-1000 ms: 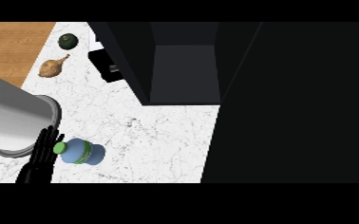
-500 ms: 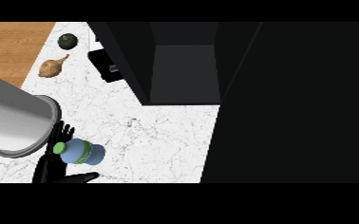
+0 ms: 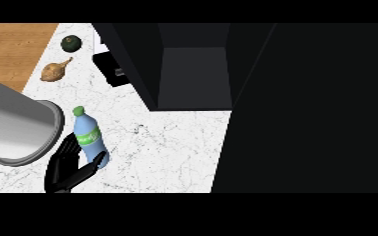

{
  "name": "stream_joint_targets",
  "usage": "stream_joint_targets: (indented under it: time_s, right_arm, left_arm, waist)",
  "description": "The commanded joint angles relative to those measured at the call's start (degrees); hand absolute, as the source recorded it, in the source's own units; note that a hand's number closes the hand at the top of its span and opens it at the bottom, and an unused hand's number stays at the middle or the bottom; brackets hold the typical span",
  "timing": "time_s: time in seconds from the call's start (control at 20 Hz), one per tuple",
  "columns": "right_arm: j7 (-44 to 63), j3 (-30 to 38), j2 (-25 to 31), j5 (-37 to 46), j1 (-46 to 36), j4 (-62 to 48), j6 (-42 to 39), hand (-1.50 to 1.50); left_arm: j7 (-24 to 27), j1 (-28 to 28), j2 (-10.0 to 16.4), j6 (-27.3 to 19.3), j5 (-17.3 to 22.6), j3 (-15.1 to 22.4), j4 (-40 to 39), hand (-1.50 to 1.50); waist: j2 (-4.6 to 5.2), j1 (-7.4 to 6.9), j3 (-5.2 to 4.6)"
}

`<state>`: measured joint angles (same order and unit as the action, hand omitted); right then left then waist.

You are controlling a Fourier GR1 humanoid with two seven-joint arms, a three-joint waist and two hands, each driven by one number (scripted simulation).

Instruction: Pick up the bottled water, place it into the cabinet and close the cabinet

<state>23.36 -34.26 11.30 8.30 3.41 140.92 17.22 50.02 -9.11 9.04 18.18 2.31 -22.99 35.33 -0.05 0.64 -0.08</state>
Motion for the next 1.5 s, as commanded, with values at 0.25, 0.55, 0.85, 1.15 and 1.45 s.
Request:
stream_joint_targets:
  time_s: [0.25,0.55,0.85,1.15,1.45]
  right_arm:
    - [0.17,-2.21,1.55,4.06,0.05,2.14,0.36,-1.5]
    - [0.98,-3.88,3.17,5.9,3.99,6.57,1.96,-1.5]
    - [1.85,-6.89,0.02,8.77,0.0,3.28,4.26,-1.5]
    - [5.15,-1.22,1.57,4.56,-2.66,4.2,3.26,-1.5]
    - [-2.07,-6.49,3.02,7.55,3.89,2.73,5.43,-1.5]
  left_arm:
    - [10.26,-1.36,-0.13,-5.71,-8.08,6.98,1.85,1.5]
    - [11.34,0.99,-5.18,-13.92,-9.17,8.94,9.56,1.5]
    - [3.64,-8.92,-7.89,-14.16,-10.61,11.95,5.83,1.5]
    - [-6.96,-11.24,-8.99,-13.96,-0.46,20.8,11.88,1.5]
    - [-15.45,-11.07,-9.03,-20.43,12.27,32.31,20.32,1.5]
  waist:
    - [-0.1,-0.02,0.0]
    - [-0.34,-0.06,0.08]
    - [-0.09,0.16,0.0]
    - [-0.19,-0.35,0.04]
    - [-0.48,0.28,0.08]
